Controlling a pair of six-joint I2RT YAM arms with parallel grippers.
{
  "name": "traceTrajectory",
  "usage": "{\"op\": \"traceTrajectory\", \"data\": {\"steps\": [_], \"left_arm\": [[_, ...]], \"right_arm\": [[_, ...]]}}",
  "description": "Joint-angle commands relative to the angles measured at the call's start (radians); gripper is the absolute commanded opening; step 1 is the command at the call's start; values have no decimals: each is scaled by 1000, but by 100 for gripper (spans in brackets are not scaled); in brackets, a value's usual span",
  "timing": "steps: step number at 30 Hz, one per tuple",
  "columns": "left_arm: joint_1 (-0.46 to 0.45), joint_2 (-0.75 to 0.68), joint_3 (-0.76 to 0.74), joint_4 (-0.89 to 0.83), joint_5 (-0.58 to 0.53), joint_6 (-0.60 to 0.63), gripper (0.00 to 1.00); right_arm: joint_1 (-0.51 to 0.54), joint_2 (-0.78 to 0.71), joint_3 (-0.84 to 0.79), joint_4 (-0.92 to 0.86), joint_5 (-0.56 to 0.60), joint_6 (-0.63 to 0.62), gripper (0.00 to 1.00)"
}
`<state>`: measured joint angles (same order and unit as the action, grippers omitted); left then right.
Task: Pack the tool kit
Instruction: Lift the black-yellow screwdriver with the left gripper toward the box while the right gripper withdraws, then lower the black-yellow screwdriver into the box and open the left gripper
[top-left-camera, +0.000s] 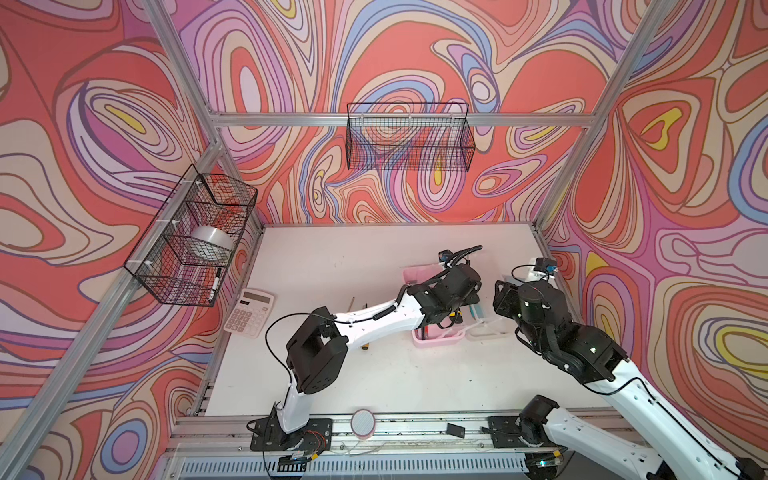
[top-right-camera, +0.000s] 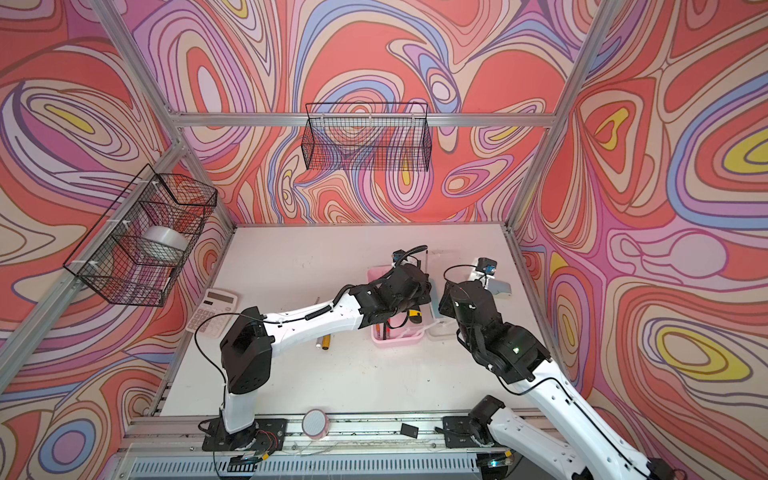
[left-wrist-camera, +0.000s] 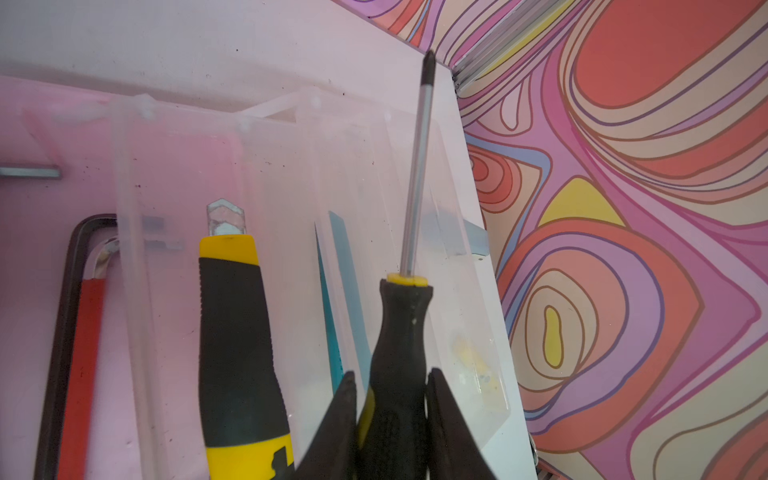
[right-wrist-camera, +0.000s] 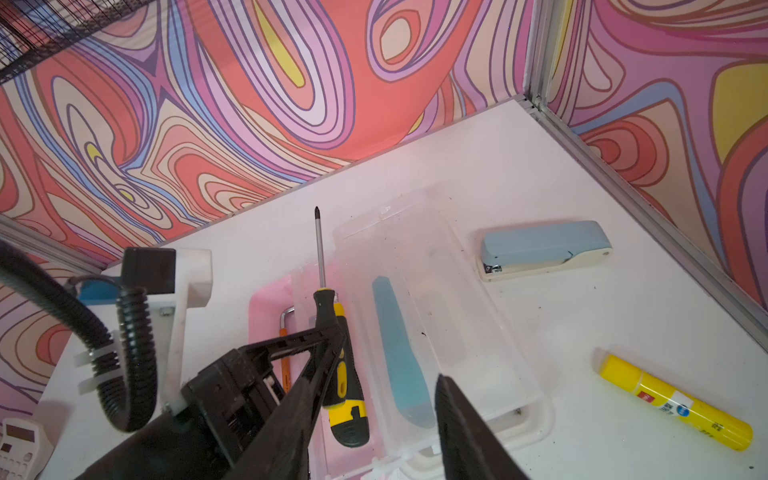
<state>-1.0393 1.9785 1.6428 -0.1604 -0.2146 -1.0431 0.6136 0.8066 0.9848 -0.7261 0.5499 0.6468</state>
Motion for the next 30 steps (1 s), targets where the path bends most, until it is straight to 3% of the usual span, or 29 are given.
{"op": "traceTrajectory", "data": {"steps": [1,20,25,30], "left_arm": [[-8,18,2,75,-16,-62,0],[-15,138,82,84,86,-124,0],[-14,131,79,79,80,-112,20],[-14,132,83,79,85,-103,31]], "right_arm": [[-7,-13,-17,-5,-19,-11,51],[-7,-70,-36,-28,-24,1,51],[-6,-70,-41,-27,-27,2,52],[-6,-58,-41,-13,-36,1,53]]}}
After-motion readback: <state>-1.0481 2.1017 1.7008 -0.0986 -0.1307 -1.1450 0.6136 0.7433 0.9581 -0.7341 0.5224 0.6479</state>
